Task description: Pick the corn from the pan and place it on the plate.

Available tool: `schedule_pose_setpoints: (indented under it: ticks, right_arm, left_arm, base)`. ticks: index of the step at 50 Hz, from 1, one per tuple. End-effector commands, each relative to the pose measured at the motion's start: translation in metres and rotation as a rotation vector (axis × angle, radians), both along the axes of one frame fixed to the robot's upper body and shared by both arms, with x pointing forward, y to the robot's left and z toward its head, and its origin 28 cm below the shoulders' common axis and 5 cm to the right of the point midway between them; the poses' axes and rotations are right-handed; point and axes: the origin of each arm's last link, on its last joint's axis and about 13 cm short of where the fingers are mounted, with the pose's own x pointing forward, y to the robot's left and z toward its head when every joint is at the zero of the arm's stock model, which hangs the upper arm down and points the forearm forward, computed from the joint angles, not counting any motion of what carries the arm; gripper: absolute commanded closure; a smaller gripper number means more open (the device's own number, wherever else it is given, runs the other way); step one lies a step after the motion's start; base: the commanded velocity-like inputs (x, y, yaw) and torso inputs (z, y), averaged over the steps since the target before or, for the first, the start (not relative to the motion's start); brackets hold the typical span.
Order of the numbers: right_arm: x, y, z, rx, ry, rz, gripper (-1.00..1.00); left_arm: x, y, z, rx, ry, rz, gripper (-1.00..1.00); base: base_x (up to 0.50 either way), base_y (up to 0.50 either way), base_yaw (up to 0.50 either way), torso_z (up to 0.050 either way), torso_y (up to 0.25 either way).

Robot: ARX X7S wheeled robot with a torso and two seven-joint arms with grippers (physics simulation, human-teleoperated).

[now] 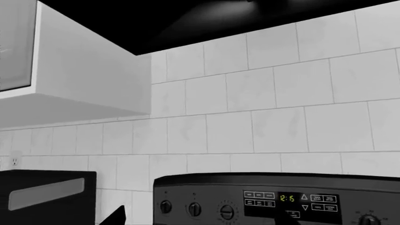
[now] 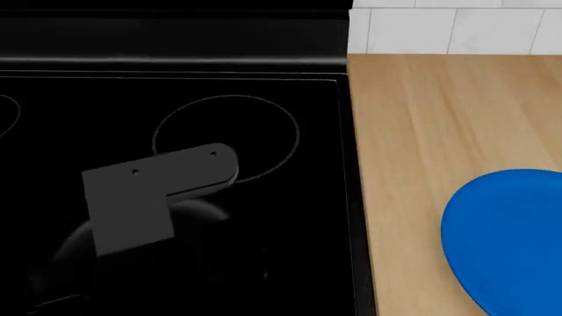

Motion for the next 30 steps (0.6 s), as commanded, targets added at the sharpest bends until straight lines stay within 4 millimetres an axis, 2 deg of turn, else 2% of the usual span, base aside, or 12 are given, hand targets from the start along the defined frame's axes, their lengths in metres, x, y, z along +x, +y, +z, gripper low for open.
schedule_pose_setpoints:
  ticks: [1, 30]
  right_arm:
    - [0.0047, 0.0079, -0.0037, 0.005, 0.040, 0.010, -1.00]
    - [0.0142, 0.0132, -0.0127, -0.016, 0.113, 0.042, -1.00]
  left_arm:
    - [0.0093, 0.0036, -0.0034, -0.046, 0.021, -0.015, -1.00]
    - [0.0125, 0.0047, -0.0063, -0.040, 0.029, -0.010, -1.00]
  base:
    - [0.00, 0.00, 0.00, 0.000, 0.000]
    - [0.00, 0.00, 0.00, 0.000, 0.000]
